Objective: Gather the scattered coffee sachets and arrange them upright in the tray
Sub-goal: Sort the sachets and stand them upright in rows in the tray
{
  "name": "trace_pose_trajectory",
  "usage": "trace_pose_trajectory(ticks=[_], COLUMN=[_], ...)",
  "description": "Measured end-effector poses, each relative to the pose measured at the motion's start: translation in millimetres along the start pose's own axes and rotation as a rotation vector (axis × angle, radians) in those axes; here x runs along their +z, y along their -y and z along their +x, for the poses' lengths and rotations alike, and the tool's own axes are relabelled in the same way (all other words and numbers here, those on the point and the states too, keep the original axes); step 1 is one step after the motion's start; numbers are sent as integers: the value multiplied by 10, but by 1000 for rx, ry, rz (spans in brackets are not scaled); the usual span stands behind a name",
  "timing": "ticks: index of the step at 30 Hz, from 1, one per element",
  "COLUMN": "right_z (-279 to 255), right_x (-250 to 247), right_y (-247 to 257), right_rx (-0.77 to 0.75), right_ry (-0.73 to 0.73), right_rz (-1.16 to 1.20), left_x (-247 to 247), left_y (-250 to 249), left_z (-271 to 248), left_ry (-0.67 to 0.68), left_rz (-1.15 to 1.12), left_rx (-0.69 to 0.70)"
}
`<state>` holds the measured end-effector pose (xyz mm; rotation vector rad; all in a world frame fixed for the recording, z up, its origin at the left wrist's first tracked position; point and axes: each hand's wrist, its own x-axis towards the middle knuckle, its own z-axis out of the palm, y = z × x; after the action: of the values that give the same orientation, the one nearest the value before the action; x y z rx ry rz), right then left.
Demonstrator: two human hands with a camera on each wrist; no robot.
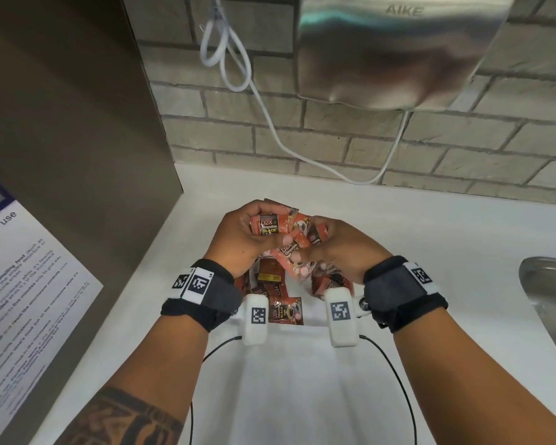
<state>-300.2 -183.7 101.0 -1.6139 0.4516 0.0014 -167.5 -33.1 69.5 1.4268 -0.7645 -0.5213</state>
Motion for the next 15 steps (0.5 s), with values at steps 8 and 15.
trace_pose_trajectory(ticks=[8, 15], right_z=[-34, 57], right_x=[31, 147], right_y=[-98, -13], right_rx=[41, -94], right_ry=[111, -263], right_rz=[321, 72], left_x=[-27, 57], left_y=[5, -25], left_z=[-9, -73], left_ry=[-109, -79], left_rz=[-47, 18], left_rx=[-2, -9])
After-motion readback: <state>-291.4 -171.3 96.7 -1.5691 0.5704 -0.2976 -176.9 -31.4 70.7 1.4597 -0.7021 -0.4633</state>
